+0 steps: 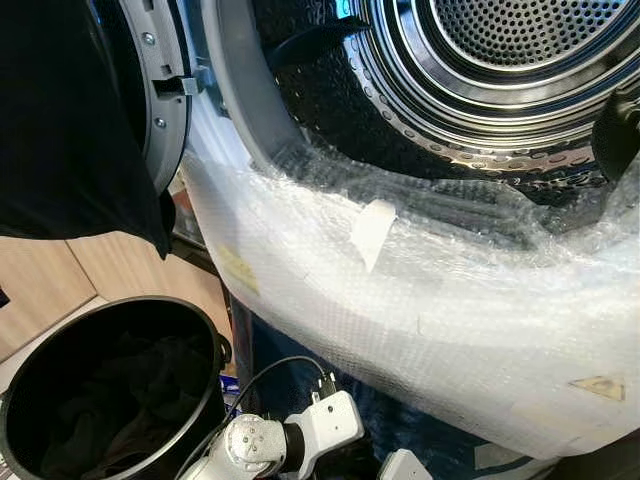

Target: Clothes washing

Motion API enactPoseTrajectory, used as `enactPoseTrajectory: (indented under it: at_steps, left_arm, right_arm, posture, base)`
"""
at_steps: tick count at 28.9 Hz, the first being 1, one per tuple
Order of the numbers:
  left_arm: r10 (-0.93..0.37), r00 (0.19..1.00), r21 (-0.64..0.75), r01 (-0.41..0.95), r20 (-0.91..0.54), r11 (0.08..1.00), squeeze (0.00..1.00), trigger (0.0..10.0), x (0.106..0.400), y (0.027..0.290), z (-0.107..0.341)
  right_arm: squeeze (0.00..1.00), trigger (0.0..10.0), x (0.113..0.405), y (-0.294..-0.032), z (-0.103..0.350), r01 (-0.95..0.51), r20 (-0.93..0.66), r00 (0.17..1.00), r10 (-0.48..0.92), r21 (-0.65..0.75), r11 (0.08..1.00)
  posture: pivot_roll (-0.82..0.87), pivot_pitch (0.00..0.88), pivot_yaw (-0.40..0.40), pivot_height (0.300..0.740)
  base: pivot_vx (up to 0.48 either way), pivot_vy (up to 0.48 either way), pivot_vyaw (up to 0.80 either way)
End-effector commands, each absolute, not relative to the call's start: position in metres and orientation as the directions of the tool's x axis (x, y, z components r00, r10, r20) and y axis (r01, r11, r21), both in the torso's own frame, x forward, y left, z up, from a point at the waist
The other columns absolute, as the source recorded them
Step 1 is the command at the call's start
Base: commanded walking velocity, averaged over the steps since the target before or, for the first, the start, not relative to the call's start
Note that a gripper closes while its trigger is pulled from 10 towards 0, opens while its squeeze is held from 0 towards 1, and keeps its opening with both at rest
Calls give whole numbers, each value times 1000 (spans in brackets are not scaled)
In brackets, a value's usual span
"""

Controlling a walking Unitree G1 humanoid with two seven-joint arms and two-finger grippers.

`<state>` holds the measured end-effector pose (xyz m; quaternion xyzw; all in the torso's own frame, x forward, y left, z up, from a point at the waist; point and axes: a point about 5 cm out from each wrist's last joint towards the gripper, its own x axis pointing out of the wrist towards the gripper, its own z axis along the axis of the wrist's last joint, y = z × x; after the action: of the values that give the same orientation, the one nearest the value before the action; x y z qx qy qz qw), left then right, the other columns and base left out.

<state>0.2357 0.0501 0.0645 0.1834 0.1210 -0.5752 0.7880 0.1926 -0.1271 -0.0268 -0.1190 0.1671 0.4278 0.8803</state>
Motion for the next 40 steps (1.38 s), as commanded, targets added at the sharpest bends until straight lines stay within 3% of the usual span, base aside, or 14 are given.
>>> enactPoseTrajectory:
  at_steps: [1,18,19,20,21,40]
  left_arm:
    - [-866,303,149,953,-397,265,0,10000,234,52,63]
    - [-854,327,155,945,-405,289,0,10000,236,61,65]
    - [-848,343,156,939,-403,306,412,10000,238,64,66]
    - [-847,346,156,938,-403,309,412,10000,238,65,66]
    - [-846,347,157,938,-404,310,1000,10000,239,66,66]
    - [-837,332,115,943,-435,314,1000,10000,228,83,67]
  right_arm:
    - [0,0,193,-125,-26,-804,-392,565,726,-66,591]
    - [0,0,193,-123,-24,-821,-379,539,752,-38,569]
    - [0,0,193,-120,-24,-825,-372,534,759,-31,565]
    - [0,0,193,-119,-23,-827,-370,531,762,-30,562]
    - [0,0,194,-118,-23,-828,-368,530,764,-30,560]
    - [0,0,196,-115,-19,-837,-350,516,782,-12,547]
  posture:
    - [14,0,-30,740]
    - [37,26,-24,740]
    - [43,39,-24,740]
    - [43,39,-24,740]
    - [46,44,-24,740]
    - [66,104,-17,740]
  base:
    - [0,0,0]
    - [0,0,0]
    - [0,0,0]
    - [0,0,0]
    - [0,0,0]
    - [0,0,0]
